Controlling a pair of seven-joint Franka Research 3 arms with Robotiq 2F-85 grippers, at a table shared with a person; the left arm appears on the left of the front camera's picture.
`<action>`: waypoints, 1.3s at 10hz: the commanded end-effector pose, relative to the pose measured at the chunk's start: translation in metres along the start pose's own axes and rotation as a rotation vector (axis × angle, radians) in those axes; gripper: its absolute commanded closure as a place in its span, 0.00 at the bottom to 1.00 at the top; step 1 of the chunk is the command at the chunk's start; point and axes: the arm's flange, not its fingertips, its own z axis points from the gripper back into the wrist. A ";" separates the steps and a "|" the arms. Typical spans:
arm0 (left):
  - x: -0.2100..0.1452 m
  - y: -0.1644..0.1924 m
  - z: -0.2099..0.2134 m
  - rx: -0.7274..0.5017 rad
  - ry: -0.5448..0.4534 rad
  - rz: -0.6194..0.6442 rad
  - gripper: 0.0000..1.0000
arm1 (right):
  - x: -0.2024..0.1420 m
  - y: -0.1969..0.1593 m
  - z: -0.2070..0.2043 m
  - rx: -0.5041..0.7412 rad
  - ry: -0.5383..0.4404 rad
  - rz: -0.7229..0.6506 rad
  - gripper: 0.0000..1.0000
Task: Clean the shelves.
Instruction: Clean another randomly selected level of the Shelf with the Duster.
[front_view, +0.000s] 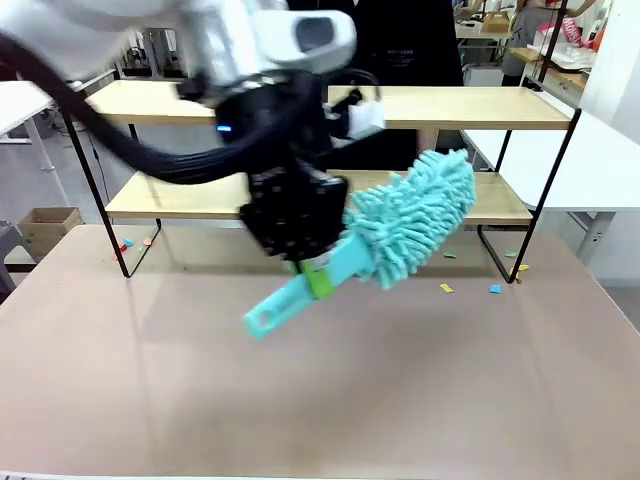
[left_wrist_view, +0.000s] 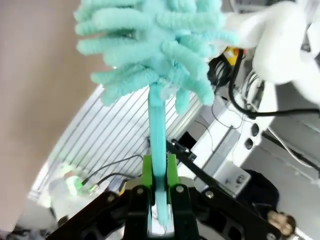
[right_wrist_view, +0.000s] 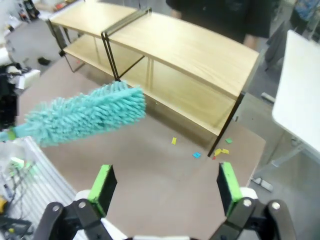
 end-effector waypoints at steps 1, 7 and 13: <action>-0.080 0.002 0.010 0.008 -0.097 -0.090 1.00 | 0.001 0.000 0.000 0.005 -0.004 0.002 0.00; -0.299 0.098 0.109 0.046 -0.714 0.320 1.00 | 0.001 0.000 0.000 0.005 -0.004 0.002 0.00; -0.400 0.226 0.136 -0.344 -0.744 0.351 1.00 | 0.001 0.000 0.000 0.005 -0.004 0.002 0.00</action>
